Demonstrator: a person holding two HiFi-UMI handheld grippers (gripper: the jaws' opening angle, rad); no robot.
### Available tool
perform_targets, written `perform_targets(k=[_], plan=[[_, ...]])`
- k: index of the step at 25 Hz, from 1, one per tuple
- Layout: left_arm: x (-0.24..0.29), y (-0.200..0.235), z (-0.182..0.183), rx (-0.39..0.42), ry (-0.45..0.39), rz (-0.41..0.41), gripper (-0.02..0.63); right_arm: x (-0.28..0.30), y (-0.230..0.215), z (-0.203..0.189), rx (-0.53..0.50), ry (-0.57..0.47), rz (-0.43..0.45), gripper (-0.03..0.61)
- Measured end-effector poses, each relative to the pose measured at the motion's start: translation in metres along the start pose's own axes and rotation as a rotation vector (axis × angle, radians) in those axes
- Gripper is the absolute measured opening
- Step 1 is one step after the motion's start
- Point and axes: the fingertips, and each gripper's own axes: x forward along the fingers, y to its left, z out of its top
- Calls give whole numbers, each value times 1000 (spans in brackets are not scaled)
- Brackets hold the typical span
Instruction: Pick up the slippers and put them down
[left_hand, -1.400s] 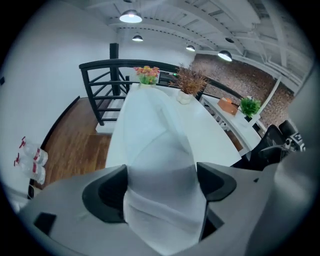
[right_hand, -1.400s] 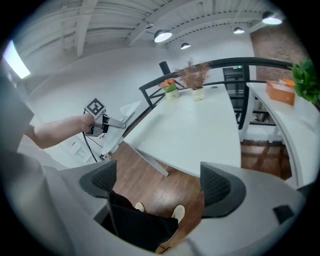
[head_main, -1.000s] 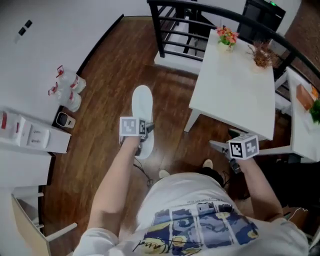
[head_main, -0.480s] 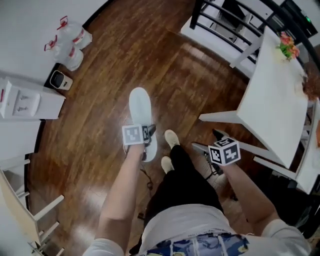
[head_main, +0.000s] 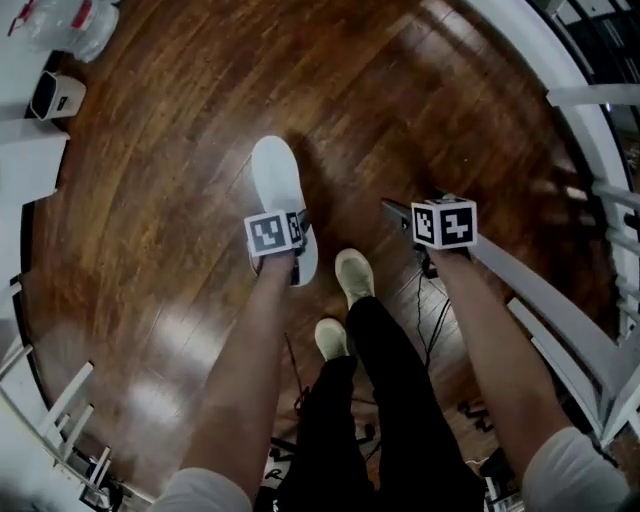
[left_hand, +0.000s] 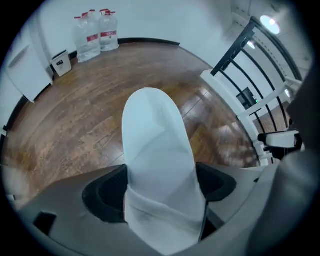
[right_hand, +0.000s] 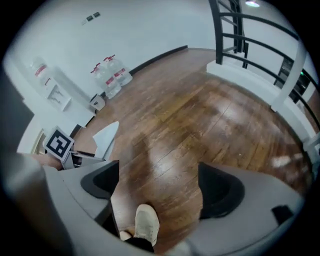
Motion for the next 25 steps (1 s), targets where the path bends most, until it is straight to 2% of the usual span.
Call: perform_targets(k=[3, 6, 8, 9, 11, 13, 15, 16, 18, 19, 20, 21, 24, 25], plan=[[100, 33, -24, 5, 42, 27, 425, 89, -22, -19, -32, 41, 15, 500], [165, 69, -45, 3, 94, 68, 428, 135, -27, -47, -20, 67, 40, 500], [182, 79, -57, 9, 118, 63, 434, 143, -27, -66, -6, 91, 46, 502], [183, 79, -58, 14, 116, 44, 471, 143, -26, -74, -3, 107, 44, 508], [169, 67, -54, 26, 85, -23, 497, 133, -18, -80, 10, 127, 37, 508], [128, 52, -46, 50, 67, -75, 494, 109, -1, -72, 3, 123, 25, 505], [60, 44, -51, 97, 109, -54, 490, 66, 26, -58, -5, 118, 17, 505], [18, 39, -59, 114, 141, -40, 482, 36, 42, -52, 4, 120, 18, 495], [-80, 11, -84, 109, 181, -66, 482, -44, 81, -48, 14, 138, 25, 494], [-139, 1, -97, 116, 189, -45, 476, -92, 103, -53, 5, 154, 31, 494], [-197, -7, -105, 135, 176, -16, 476, -140, 125, -57, -7, 161, 40, 492], [-249, -22, -98, 160, 128, -18, 476, -185, 144, -54, -16, 148, 47, 491], [-361, -72, -35, 248, -50, -78, 476, -296, 174, -7, -53, 19, 37, 491], [-399, -85, -29, 266, -83, -89, 476, -334, 184, -2, -65, -12, 32, 491]])
